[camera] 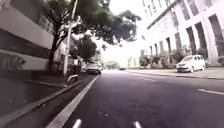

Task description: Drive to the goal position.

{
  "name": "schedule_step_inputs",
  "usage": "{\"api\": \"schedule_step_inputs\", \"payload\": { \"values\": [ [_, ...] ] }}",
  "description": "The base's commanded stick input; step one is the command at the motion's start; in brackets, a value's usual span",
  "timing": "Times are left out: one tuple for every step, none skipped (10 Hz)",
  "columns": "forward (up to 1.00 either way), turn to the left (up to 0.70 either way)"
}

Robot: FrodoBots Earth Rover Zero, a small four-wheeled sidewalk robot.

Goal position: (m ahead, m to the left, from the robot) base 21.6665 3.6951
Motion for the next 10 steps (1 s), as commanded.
{"api": "schedule_step_inputs", "payload": {
  "values": [
    [0.7, 0.0],
    [0.7, 0.0],
    [0.7, 0.0],
    [0.7, 0.0],
    [0.7, 0.0],
    [0.7, 0.0],
    [0.7, 0.0],
    [0.7, 0.0],
    [0.7, 0.0],
    [0.7, 0.0]
  ]
}}
